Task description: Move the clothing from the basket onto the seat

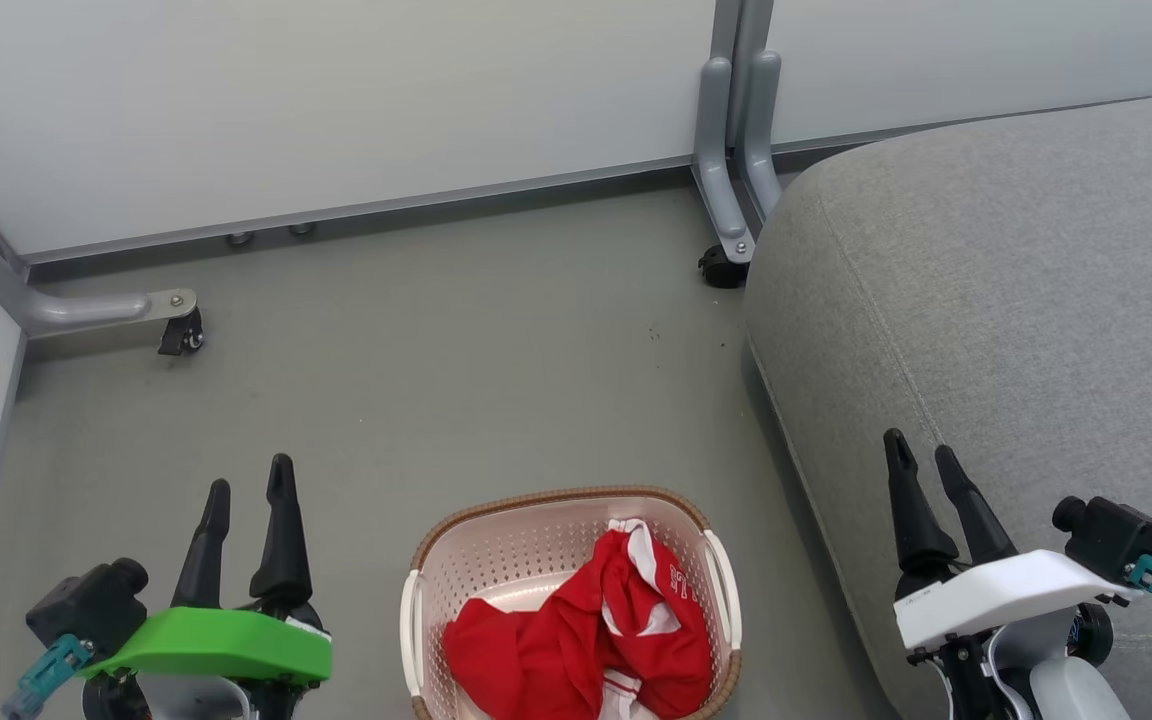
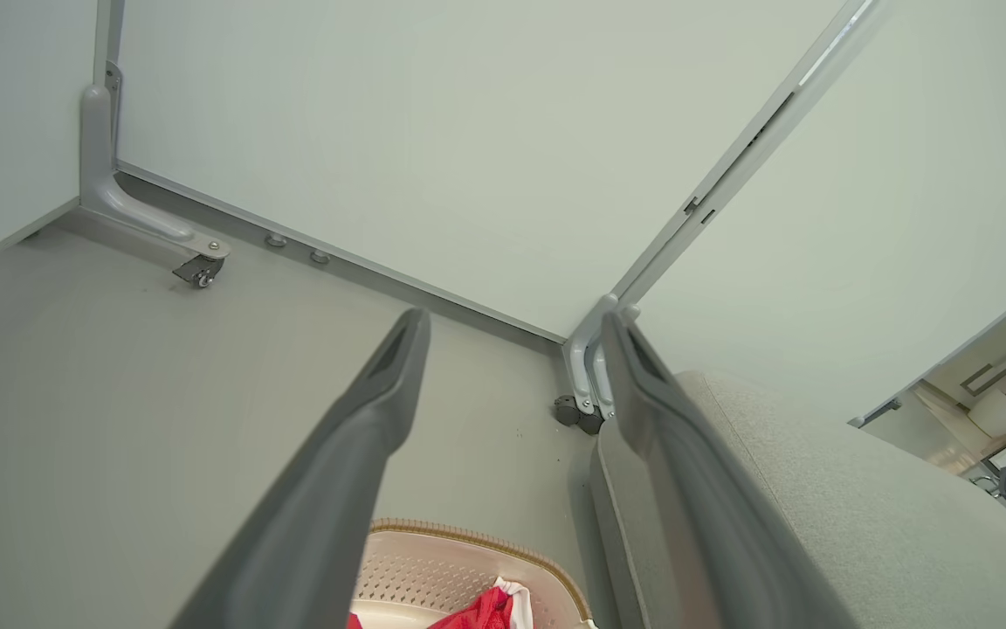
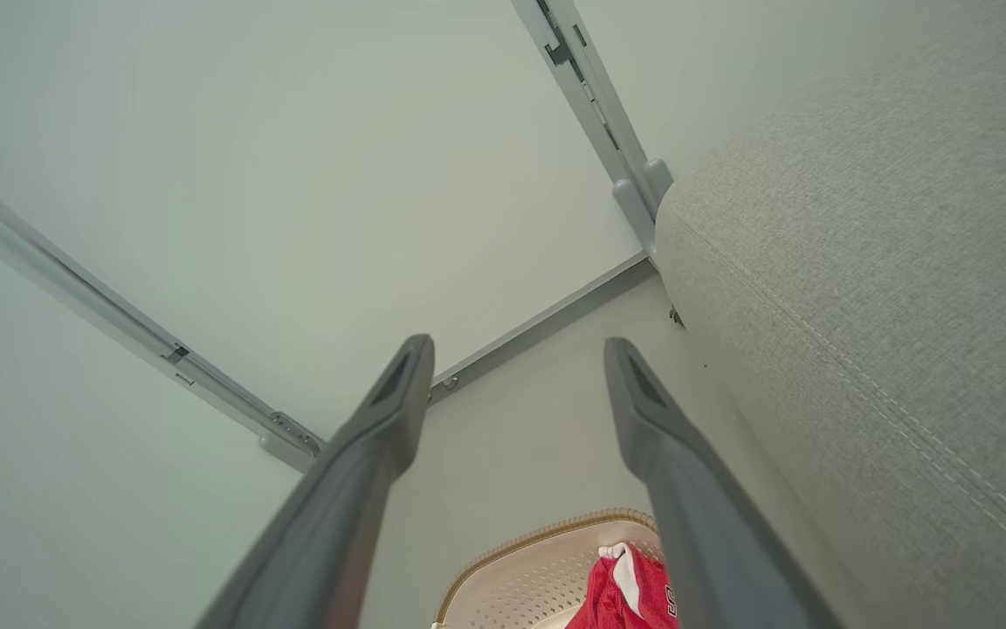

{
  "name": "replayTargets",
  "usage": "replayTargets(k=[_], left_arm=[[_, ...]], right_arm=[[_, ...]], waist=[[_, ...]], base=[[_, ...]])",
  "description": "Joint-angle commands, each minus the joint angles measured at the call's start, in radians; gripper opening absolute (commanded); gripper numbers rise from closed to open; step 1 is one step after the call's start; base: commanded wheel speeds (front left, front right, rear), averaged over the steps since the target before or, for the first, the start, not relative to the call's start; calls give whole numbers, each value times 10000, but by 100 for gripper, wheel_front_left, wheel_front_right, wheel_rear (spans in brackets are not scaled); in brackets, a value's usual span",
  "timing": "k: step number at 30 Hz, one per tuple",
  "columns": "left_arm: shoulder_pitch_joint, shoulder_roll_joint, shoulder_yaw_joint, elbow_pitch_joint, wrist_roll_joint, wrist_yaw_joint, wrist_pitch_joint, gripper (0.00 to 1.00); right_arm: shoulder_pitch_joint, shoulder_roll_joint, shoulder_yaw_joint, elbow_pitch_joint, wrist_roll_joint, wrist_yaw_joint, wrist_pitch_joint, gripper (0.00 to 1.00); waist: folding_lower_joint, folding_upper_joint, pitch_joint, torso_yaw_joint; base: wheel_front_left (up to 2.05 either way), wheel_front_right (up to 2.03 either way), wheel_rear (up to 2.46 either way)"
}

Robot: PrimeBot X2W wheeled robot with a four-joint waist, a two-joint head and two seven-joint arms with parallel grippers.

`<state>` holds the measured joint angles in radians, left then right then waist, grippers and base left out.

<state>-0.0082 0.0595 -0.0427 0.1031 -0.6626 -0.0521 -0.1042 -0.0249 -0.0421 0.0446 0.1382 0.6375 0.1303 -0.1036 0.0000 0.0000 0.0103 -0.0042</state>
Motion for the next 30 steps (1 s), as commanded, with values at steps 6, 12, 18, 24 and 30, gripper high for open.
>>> replayTargets(k=[6,12,18,24,30], left_arm=[[29,268,-344,-340,974,272,-241,100],[57,346,-521,-387,1569,421,-417,100],[101,382,-651,-536,2190,547,-564,100],[130,382,-739,-696,2751,629,-709,100],[220,374,-799,-741,3224,517,-847,100]], right_arm=[[10,-61,224,-266,-1049,4,-257,100],[58,-66,310,-379,-1693,4,-418,100],[62,-71,382,-495,-2333,4,-569,100],[126,-76,430,-522,-2873,5,-716,100],[140,-79,501,-581,-3414,4,-856,100]], waist=[[0,0,50,-24],[0,0,73,-12],[0,0,97,-8],[0,0,114,18],[0,0,128,21]], base=[[0,0,0],[0,0,0],[0,0,0],[0,0,0],[0,0,0]])
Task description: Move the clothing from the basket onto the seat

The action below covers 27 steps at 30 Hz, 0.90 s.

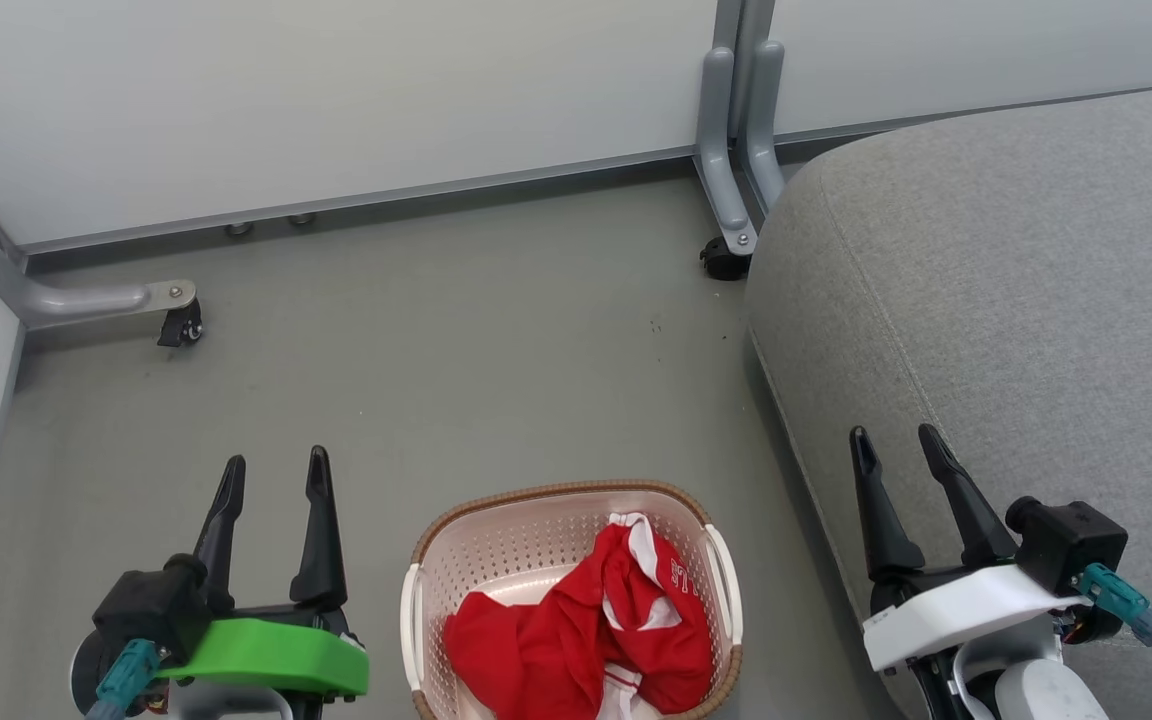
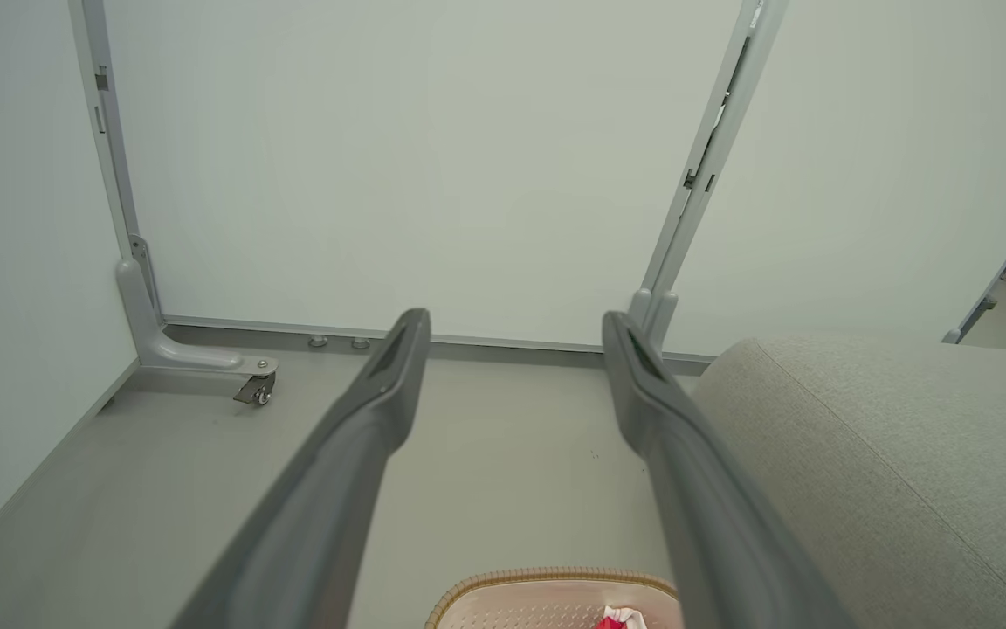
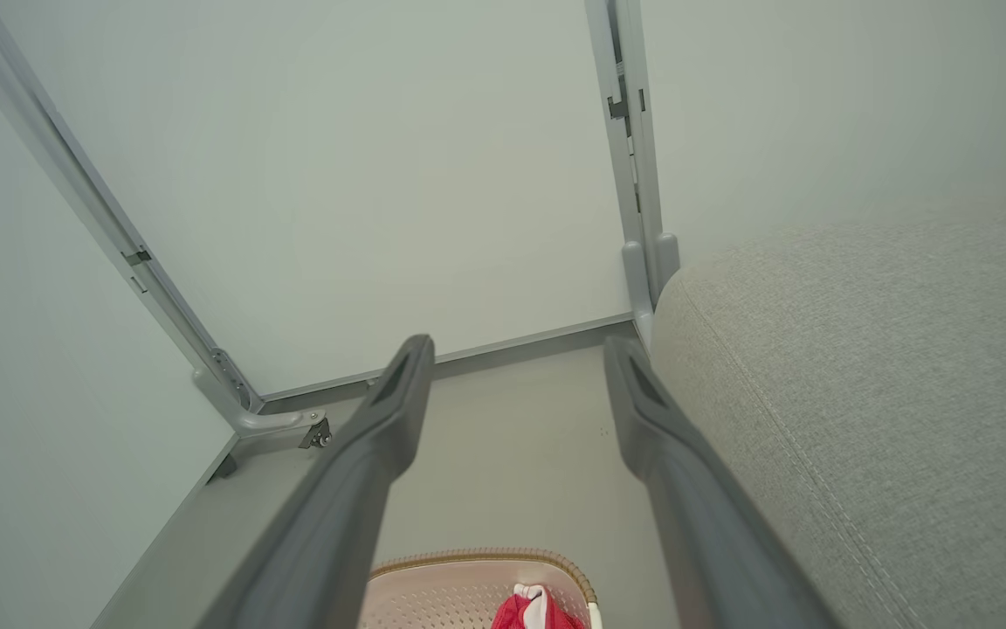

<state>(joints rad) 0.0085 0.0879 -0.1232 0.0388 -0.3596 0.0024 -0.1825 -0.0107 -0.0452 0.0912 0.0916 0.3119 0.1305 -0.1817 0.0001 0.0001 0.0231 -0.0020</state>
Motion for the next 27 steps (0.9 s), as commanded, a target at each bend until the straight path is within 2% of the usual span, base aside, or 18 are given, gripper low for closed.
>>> replayTargets(k=[1,27], left_arm=[[51,98,0,-124,316,-58,-90,100],[246,-58,78,-132,2511,-315,-610,100]], right_arm=[[6,-50,51,-132,-250,2,-97,100],[134,-63,363,-403,-2411,3,-630,100]], waist=[[0,-1,5,-3],[-1,-1,0,-108]], base=[[0,0,0],[0,0,0]])
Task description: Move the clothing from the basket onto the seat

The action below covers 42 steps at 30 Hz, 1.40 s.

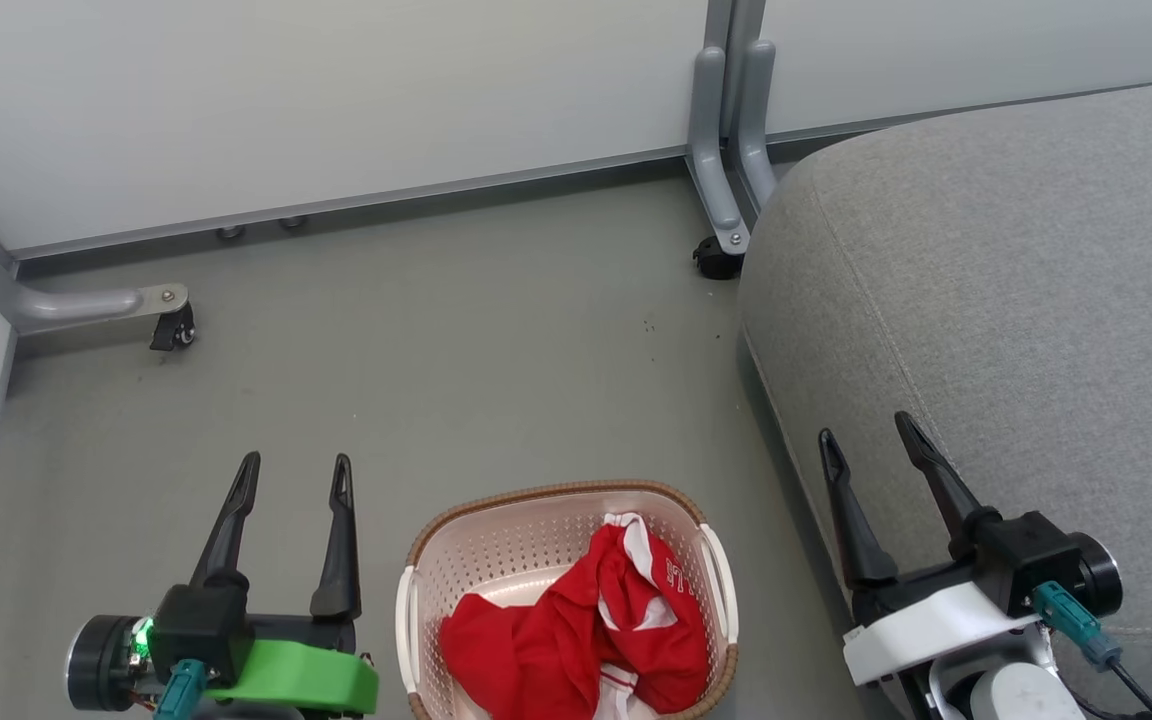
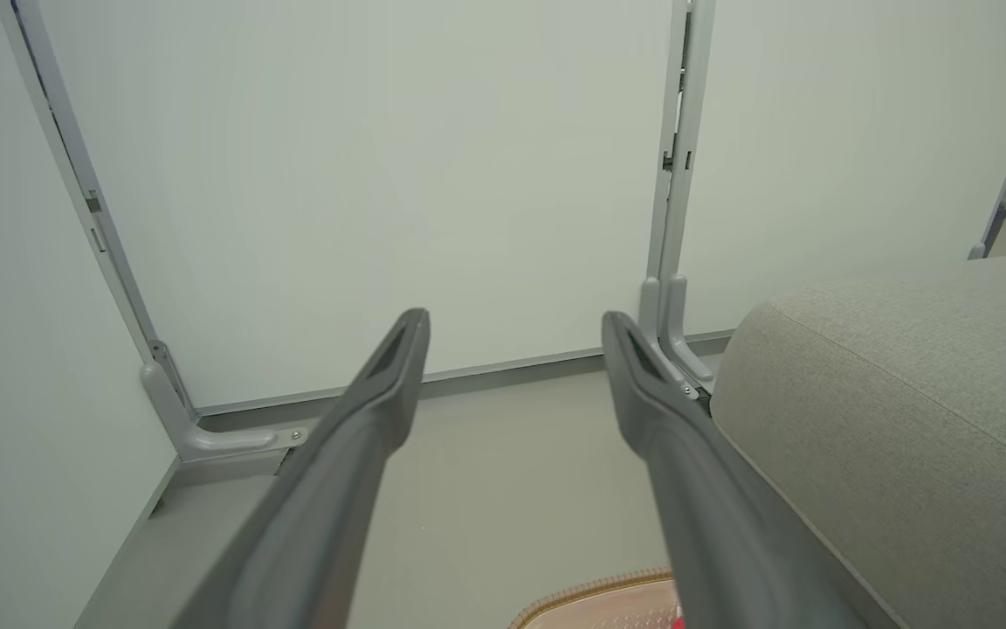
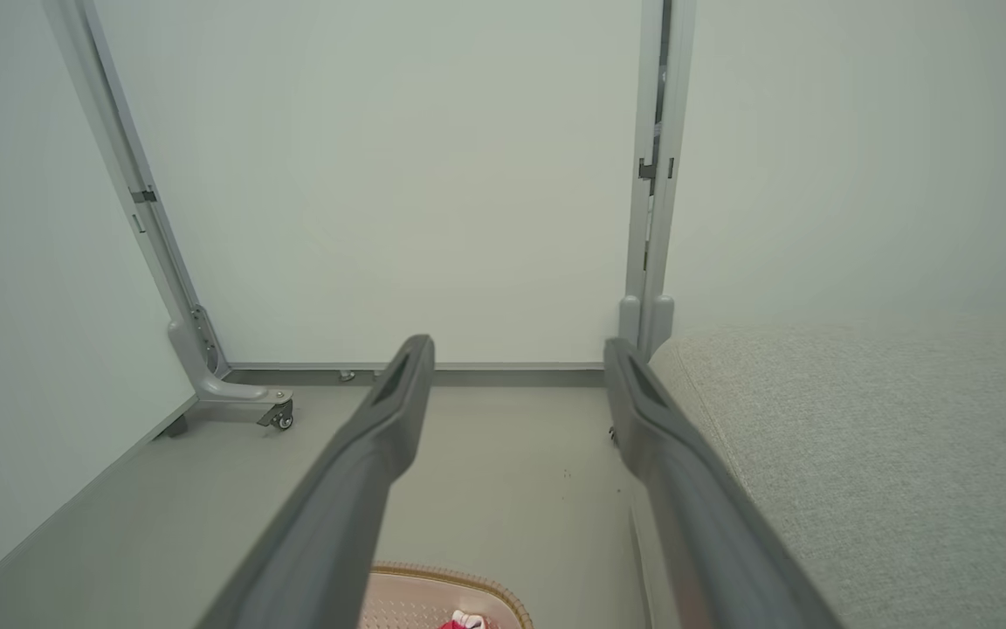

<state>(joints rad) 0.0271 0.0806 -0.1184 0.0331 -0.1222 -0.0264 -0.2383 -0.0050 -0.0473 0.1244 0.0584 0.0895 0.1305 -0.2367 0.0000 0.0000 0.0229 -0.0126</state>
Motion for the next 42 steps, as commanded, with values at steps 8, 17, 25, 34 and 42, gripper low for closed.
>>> replayTargets(k=[8,17,25,34,42], left_arm=[[149,-49,26,-132,739,-107,-215,100],[207,-112,67,-156,1095,-151,-275,100],[218,-144,103,-97,1134,-195,-275,100],[225,-160,131,-142,1162,-255,-275,100],[197,-171,153,-80,1131,-252,-275,100]], right_arm=[[145,-47,88,-152,-749,2,-229,100],[154,-49,71,-208,-991,2,-293,100],[150,-46,27,-211,-956,2,-293,100],[117,-46,44,-191,-922,2,-293,100],[103,-46,16,-210,-908,2,-293,100]], waist=[[0,0,2,-26],[0,0,13,-60],[0,0,20,-89],[0,0,51,-167],[0,0,105,-232]], base=[[0,0,0],[0,0,0],[0,0,0],[0,0,0],[0,0,0]])
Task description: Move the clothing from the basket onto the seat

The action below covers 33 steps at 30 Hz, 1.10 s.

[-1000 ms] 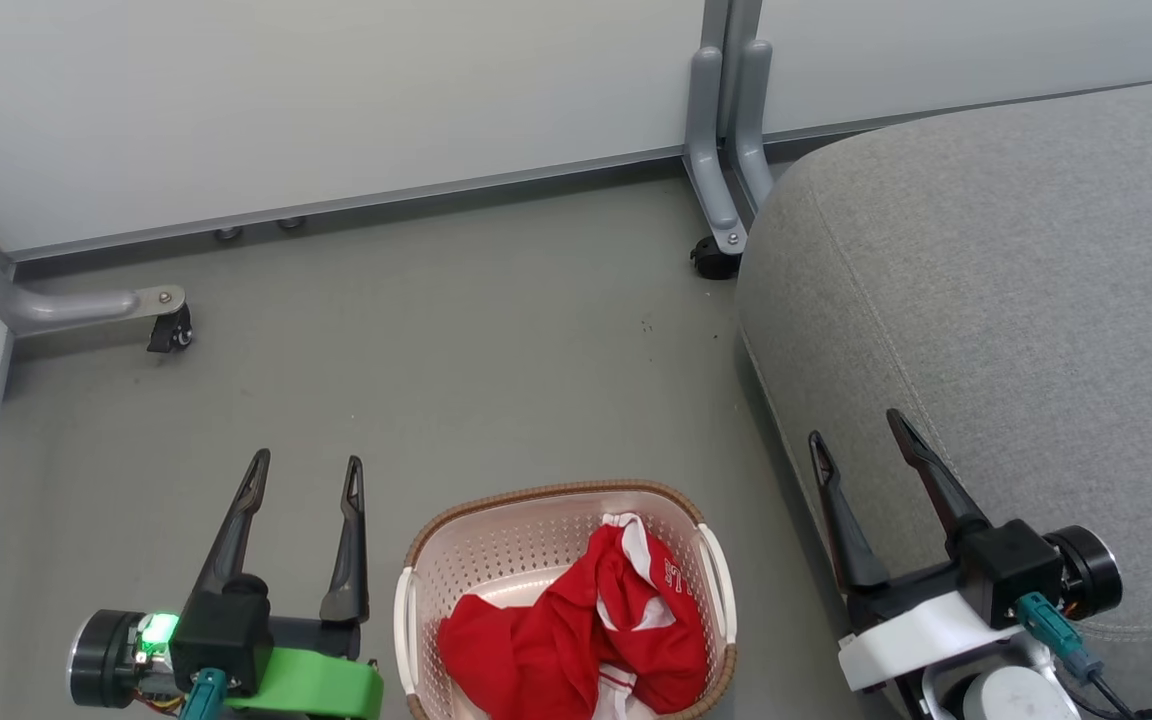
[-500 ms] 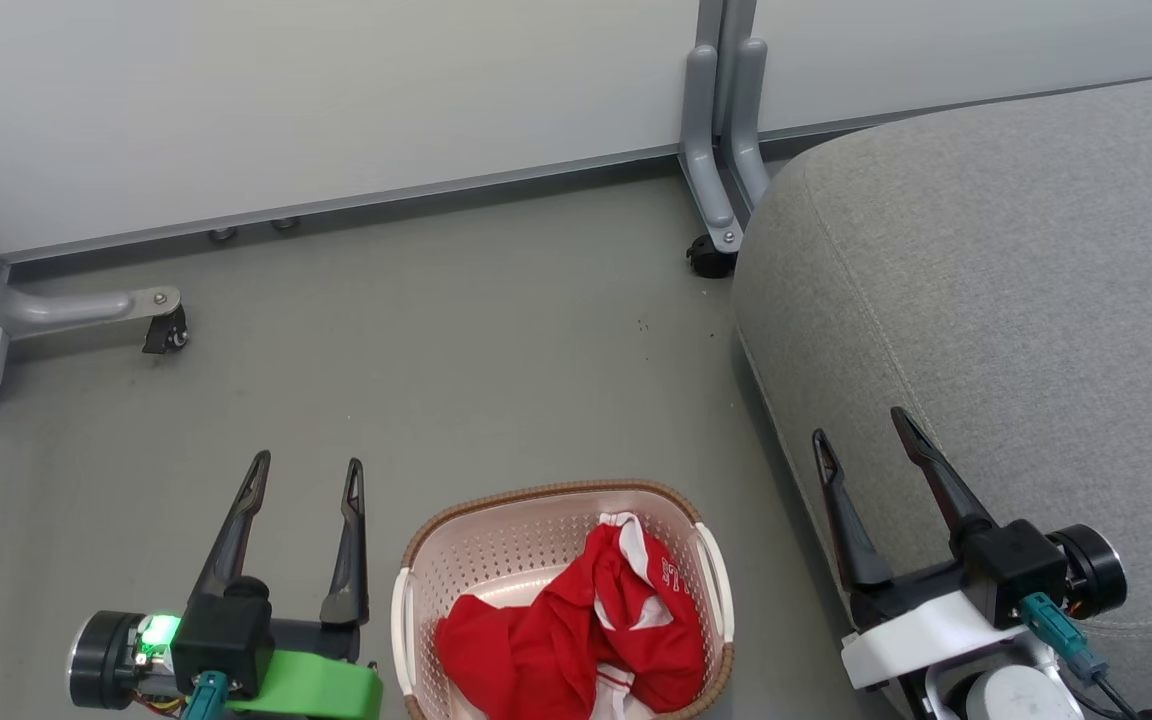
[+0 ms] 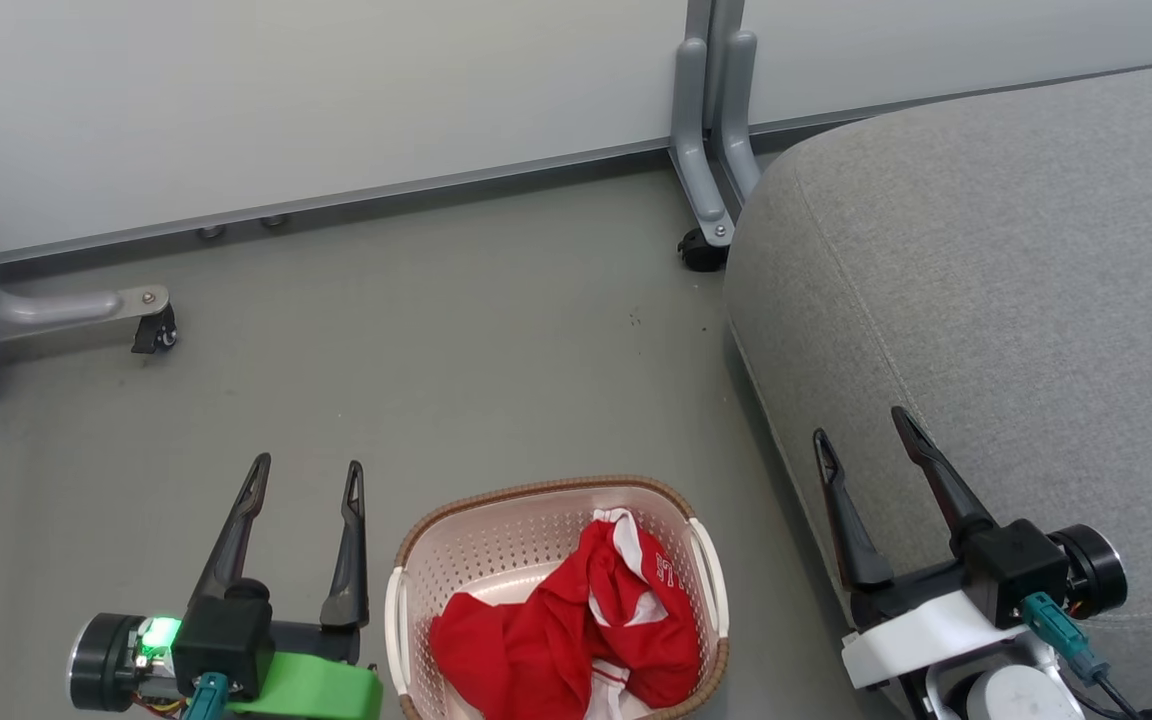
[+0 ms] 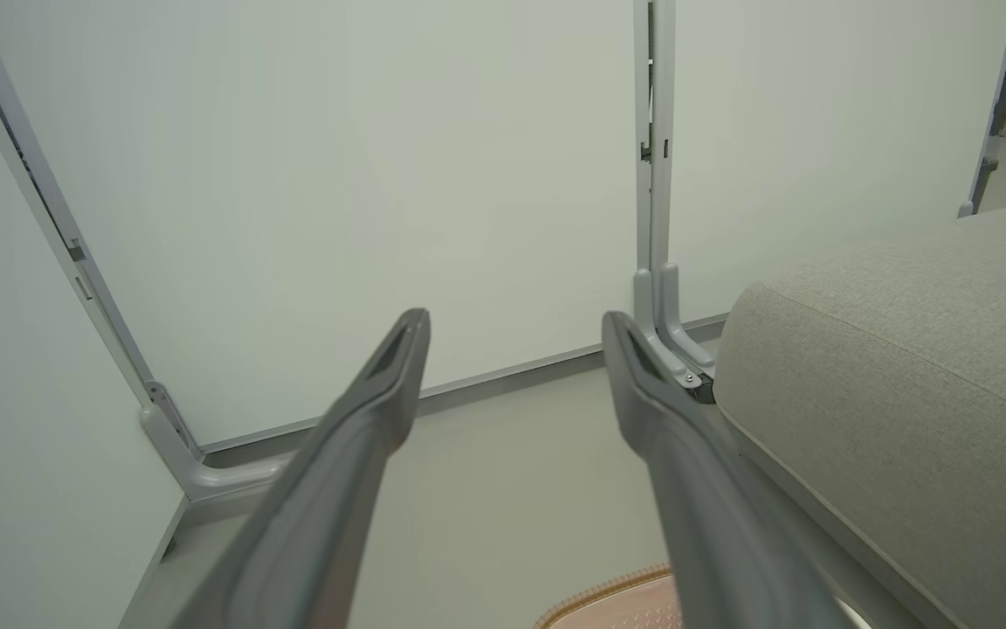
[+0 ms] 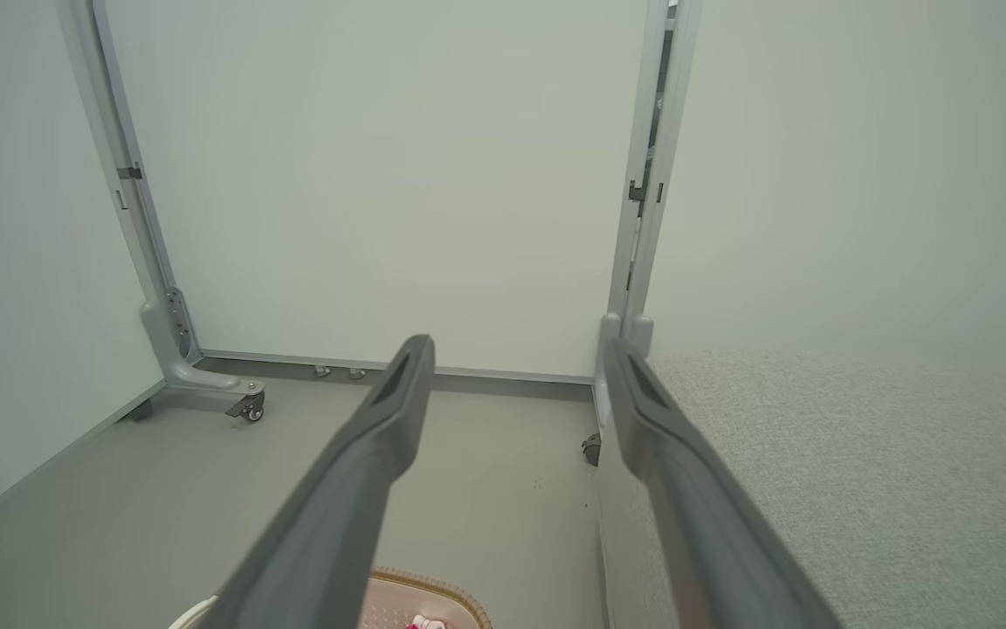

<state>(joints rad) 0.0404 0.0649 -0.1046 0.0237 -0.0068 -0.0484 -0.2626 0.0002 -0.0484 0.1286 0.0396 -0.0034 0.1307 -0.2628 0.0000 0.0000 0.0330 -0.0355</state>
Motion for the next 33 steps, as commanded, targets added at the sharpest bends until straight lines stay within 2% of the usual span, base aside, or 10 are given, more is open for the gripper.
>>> replayTargets(k=[1,9,19,27,33], left_arm=[[67,-14,18,25,-38,-40,-32,100],[-22,-31,30,211,-97,-174,-30,100],[-936,216,-551,1107,-16,-608,-19,100],[-2547,919,-1803,2425,-141,-813,-19,100],[-3974,1638,-3366,3498,-544,-831,-19,100]], right_arm=[[51,-35,-29,-40,7,1,-32,100],[-28,-35,-67,-135,-56,1,-32,100],[-659,-33,-480,-480,26,1,-32,100],[-1751,-24,-1287,-1170,340,1,-32,100],[-2578,-24,-1424,-1907,369,1,-32,100]], waist=[[0,0,12,-14],[0,0,215,-163],[0,0,1550,-581],[0,0,3475,-1018],[0,0,5078,-1227]], base=[[0,0,0],[0,0,0],[0,0,0],[0,0,0],[0,0,0]])
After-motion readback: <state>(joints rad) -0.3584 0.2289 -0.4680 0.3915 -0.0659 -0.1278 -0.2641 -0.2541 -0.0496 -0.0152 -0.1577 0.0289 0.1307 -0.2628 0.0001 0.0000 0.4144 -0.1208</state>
